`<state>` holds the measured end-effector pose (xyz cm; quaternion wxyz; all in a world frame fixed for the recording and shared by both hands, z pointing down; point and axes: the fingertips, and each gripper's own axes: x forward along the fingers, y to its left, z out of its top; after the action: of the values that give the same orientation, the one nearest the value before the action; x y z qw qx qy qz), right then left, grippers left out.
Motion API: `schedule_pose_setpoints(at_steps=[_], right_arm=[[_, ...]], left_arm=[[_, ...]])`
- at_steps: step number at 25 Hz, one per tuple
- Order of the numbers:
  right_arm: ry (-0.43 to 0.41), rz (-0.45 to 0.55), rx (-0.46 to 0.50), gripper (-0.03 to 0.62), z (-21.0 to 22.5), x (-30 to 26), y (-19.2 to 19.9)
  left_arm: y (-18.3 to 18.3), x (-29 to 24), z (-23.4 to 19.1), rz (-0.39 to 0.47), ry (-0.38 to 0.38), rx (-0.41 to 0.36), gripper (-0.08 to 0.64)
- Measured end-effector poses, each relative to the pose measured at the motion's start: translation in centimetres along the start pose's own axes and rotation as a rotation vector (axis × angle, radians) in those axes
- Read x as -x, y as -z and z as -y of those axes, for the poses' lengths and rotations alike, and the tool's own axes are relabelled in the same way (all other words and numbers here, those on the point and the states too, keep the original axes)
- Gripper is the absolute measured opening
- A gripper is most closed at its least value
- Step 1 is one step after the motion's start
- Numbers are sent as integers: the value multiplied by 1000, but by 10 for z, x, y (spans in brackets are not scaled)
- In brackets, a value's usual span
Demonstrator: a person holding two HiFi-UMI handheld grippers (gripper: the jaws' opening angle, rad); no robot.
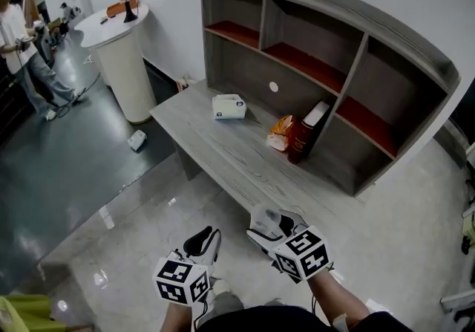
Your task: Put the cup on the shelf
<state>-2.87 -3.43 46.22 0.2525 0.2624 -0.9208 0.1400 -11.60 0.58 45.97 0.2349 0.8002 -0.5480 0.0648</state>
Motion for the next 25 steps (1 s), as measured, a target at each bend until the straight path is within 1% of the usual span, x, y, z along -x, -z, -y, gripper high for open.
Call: schedule_pose_setpoints(at_steps=[5, 9, 15, 19, 25], right_arm=[[11, 6, -3, 285, -5, -37, -23], [7, 15, -1, 285, -18, -67, -40], [8, 25, 2, 285, -24, -95, -63], [14, 27, 10, 285, -18, -106, -76], [25, 35, -1, 287, 2, -126, -97]], left_arm=[[-11, 2, -39, -9, 5, -13, 69], [-21, 6, -66, -12, 14, -34, 71], [-37, 6, -99, -8, 16, -51, 71], [-42, 0, -111, -8, 15, -36, 71], [-56, -18, -132, -7, 15, -42, 71]])
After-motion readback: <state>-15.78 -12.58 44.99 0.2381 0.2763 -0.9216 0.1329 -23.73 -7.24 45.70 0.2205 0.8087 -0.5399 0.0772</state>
